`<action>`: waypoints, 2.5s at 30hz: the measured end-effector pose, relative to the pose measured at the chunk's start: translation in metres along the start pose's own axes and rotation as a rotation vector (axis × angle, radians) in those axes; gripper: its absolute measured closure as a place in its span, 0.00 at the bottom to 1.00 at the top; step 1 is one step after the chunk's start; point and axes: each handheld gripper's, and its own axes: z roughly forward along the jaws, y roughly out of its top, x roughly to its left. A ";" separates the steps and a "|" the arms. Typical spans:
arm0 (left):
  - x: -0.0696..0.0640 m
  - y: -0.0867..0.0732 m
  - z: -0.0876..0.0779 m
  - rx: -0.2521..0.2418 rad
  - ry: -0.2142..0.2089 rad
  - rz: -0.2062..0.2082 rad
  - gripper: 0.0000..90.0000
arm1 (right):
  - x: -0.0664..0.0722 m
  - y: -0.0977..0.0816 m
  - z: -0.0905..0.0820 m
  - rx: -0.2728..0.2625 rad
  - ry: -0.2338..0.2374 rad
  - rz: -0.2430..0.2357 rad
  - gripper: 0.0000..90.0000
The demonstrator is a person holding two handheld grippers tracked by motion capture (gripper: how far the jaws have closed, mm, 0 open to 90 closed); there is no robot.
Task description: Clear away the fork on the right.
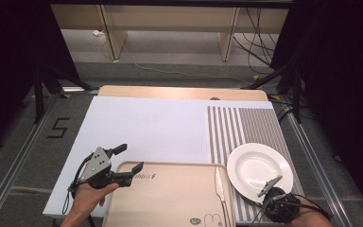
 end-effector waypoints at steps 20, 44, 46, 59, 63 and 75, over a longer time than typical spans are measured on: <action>0.000 0.000 0.000 -0.002 -0.001 0.001 0.19 | 0.014 0.004 -0.002 0.023 -0.051 -0.133 0.94; 0.001 0.001 -0.002 -0.007 0.003 -0.004 0.19 | 0.027 0.012 -0.012 -0.100 0.011 -0.159 0.95; 0.002 0.001 -0.001 -0.007 0.003 -0.004 0.19 | 0.027 0.013 -0.015 -0.136 0.023 -0.148 0.95; 0.001 0.000 -0.001 -0.006 0.002 -0.007 0.19 | 0.034 0.033 -0.031 -0.333 0.154 -0.079 0.95; 0.001 0.000 -0.001 -0.006 0.001 -0.003 0.19 | 0.043 0.047 -0.035 -0.364 0.201 -0.087 0.95; 0.001 0.000 0.000 -0.005 -0.002 0.001 0.19 | 0.077 0.086 -0.037 -0.359 0.247 -0.167 0.95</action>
